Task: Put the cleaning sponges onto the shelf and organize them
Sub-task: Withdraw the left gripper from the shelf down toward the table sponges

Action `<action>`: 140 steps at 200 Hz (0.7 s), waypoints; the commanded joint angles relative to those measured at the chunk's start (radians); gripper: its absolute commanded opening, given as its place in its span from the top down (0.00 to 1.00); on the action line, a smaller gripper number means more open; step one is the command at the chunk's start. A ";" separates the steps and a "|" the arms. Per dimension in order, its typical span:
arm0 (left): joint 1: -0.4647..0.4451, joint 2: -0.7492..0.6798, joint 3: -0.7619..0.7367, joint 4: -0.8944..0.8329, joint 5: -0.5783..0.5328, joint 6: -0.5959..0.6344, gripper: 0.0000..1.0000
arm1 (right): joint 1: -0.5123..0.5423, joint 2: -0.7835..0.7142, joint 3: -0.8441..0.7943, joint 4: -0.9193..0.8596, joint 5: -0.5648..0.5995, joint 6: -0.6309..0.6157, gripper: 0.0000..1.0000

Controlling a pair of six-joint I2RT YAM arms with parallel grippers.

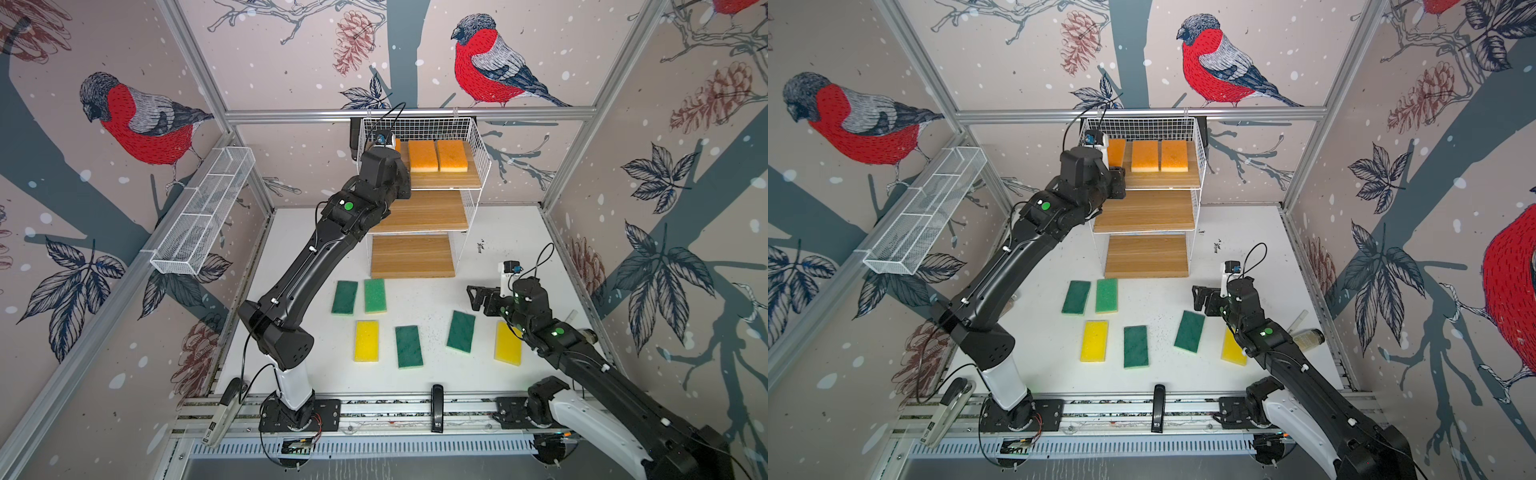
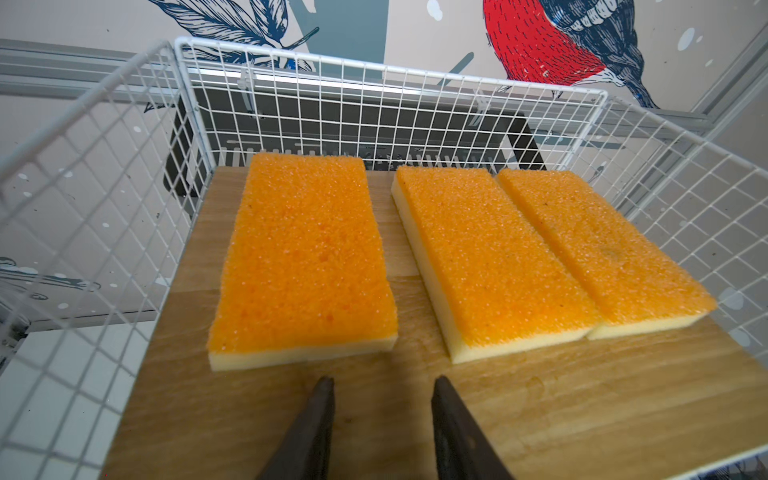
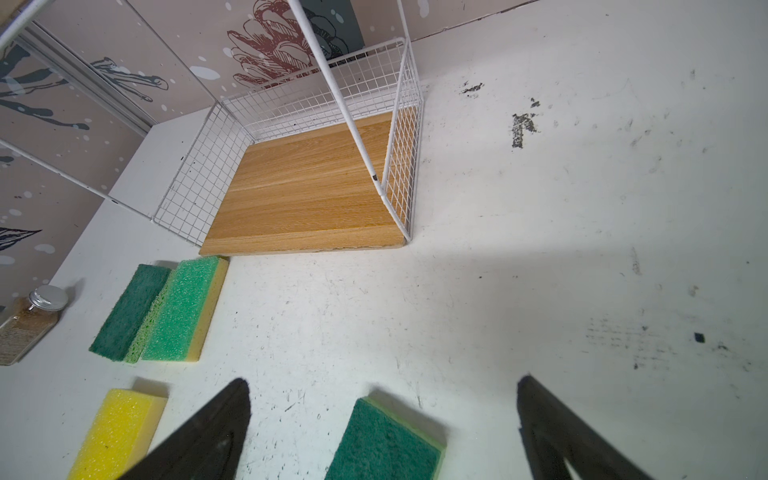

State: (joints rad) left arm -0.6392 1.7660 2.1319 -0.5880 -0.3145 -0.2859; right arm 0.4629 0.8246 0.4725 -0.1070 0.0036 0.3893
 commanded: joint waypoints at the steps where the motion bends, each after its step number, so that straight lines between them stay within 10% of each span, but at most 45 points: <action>1: 0.001 -0.055 -0.040 0.036 0.044 0.030 0.59 | -0.001 -0.004 0.002 0.018 0.013 -0.006 0.01; 140: -0.001 -0.492 -0.447 0.017 -0.095 0.065 0.46 | 0.015 0.017 0.097 -0.073 0.076 0.026 0.00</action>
State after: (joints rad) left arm -0.6395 1.3338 1.7695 -0.5739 -0.3477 -0.2291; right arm 0.4721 0.8337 0.5461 -0.1440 0.0326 0.4000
